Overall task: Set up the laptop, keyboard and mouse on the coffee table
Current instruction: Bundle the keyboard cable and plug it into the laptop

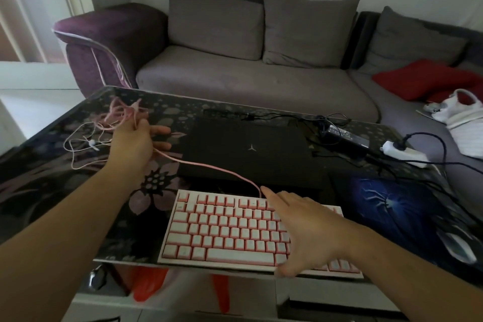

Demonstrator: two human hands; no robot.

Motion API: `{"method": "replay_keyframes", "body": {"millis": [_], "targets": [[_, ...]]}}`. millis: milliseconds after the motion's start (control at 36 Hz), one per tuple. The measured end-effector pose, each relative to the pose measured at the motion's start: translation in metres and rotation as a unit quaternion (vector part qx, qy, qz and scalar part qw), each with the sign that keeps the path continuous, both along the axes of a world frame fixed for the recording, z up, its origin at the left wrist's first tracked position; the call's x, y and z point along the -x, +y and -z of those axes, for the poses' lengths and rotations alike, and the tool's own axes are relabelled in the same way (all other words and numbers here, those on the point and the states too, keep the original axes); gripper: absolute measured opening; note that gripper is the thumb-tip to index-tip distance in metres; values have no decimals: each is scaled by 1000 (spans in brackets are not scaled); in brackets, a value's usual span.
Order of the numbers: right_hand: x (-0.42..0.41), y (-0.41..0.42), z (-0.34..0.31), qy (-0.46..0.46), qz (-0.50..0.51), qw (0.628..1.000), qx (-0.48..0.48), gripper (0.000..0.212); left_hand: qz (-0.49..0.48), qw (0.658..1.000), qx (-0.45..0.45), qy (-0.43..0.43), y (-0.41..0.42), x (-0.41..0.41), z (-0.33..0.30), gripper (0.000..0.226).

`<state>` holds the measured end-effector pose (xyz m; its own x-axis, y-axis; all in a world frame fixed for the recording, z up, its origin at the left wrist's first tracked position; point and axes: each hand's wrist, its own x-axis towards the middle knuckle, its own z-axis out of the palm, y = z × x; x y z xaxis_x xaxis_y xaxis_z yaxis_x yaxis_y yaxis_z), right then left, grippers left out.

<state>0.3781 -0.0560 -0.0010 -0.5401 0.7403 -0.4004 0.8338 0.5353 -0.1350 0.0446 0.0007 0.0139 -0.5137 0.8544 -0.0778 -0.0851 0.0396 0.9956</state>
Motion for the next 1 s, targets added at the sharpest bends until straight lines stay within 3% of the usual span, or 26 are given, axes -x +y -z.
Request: {"method": "replay_keyframes", "body": {"millis": [361,722,806,861,917,1000], "targets": [[13,16,-2,19,25,999,36,142,38,999,6,11,4,-4,-1,33],[18,15,-10,1,11,999,48,138,10,999,26,30,11,17,8,41],[26,17,-20,13,47,997,61,119,18,998,33,47,13,17,13,42],[37,18,-30,58,83,995,14,89,35,995,38,80,14,14,16,41],[52,19,-38,136,130,982,-32,57,63,990,39,117,17,8,15,38],[84,31,-48,273,199,941,-4,39,111,977,34,179,23,2,11,37]]}}
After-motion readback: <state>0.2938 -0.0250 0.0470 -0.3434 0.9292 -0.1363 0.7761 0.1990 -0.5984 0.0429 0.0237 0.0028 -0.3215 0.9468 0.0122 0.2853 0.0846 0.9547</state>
